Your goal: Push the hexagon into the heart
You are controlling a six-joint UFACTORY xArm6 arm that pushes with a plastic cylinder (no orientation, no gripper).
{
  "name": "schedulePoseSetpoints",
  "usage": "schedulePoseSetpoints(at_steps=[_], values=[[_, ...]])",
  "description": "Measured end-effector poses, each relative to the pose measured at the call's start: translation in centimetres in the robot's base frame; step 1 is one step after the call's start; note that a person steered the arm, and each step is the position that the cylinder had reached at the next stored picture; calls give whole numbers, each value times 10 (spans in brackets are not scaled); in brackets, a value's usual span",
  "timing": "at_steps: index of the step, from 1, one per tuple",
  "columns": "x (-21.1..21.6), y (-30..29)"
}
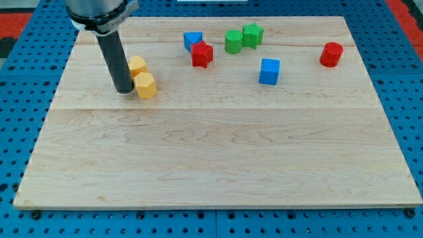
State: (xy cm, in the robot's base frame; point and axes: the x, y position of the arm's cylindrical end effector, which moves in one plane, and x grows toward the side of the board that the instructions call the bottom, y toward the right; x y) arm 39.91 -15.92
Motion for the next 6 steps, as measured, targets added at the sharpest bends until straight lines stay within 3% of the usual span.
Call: schedulePoseSetpoints(at_steps=[3,4,5,6], values=[[9,11],[39,35],[34,65],[5,48]])
